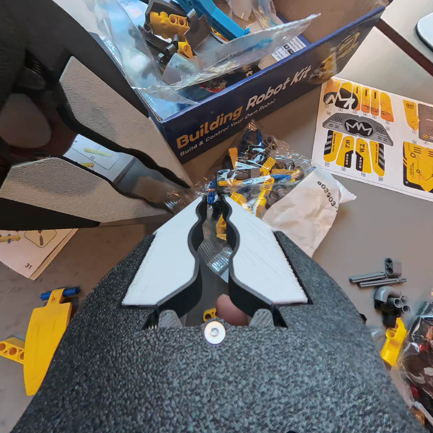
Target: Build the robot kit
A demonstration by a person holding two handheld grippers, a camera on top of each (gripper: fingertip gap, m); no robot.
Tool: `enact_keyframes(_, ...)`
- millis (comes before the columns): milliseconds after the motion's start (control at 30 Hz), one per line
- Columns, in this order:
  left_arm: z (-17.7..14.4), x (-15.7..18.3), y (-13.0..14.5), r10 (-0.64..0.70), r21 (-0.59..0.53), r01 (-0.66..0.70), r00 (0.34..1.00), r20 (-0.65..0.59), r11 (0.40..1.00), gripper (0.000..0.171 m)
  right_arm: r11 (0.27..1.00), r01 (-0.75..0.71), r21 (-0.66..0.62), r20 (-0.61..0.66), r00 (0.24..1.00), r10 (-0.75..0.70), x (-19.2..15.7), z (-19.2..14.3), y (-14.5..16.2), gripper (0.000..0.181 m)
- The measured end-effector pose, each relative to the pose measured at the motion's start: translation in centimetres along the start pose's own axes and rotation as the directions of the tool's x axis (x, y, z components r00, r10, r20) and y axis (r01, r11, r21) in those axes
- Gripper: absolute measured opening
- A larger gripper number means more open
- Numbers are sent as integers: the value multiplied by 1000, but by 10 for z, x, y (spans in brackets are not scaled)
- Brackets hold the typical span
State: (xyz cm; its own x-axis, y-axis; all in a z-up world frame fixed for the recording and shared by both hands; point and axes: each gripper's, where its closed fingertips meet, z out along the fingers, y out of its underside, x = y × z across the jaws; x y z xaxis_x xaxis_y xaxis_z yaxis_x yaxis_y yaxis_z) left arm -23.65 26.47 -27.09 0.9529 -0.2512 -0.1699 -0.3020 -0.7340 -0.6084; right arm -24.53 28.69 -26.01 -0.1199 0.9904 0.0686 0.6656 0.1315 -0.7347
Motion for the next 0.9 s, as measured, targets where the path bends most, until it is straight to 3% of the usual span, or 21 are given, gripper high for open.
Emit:
enact_keyframes(333,1,1,0,0,5,0,1000,-7,1000,14,995,96,-25,-28,995,-97,-1,11,4,13)
enact_keyframes(400,1,1,0,-3,6,3,1000,-9,1000,14,994,104,-21,-10,994,-104,-5,12,5,4)
enact_keyframes(533,1,1,0,1,4,-1,1000,-9,1000,15,992,122,-28,-34,992,-123,-1,10,4,4)
enact_keyframes(900,1,0,0,-14,6,14,1000,-14,1000,15,989,140,-54,17,990,-139,-2,-36,-5,3)
